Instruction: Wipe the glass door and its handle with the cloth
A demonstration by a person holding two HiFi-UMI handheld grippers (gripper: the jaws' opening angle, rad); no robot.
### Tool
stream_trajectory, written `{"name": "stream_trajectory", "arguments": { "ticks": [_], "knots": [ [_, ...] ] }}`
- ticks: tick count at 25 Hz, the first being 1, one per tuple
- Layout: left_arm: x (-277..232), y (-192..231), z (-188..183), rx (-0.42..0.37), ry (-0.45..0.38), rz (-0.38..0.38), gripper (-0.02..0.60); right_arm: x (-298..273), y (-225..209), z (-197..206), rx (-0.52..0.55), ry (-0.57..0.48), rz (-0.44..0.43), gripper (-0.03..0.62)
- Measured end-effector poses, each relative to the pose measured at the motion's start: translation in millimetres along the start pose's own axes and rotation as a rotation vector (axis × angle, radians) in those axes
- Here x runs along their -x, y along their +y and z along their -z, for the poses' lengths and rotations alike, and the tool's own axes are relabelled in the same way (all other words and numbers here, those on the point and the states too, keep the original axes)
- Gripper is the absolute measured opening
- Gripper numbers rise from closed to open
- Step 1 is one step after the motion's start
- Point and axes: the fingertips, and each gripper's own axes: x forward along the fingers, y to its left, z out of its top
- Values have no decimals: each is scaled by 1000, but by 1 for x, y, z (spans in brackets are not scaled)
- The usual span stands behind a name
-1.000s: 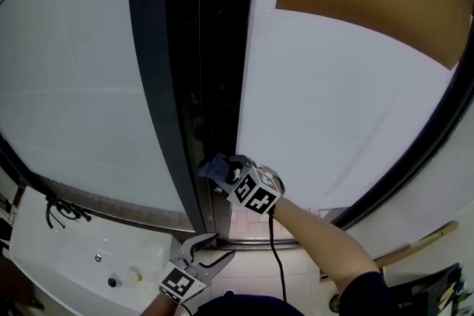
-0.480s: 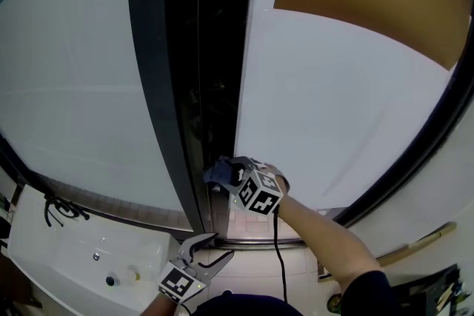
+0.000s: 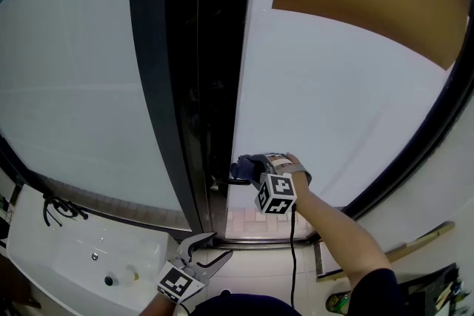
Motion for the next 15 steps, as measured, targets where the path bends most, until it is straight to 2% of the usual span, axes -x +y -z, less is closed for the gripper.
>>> {"name": "stream_trajectory", "arguments": {
  "ticks": [5,15],
  "knots": [
    [0,-2,-1,2,3,6,221,12,3,34,47,69,22,161],
    [1,-10,0,-10,3,31,221,59,1,124,-20,213,59,161]
  ]
}}
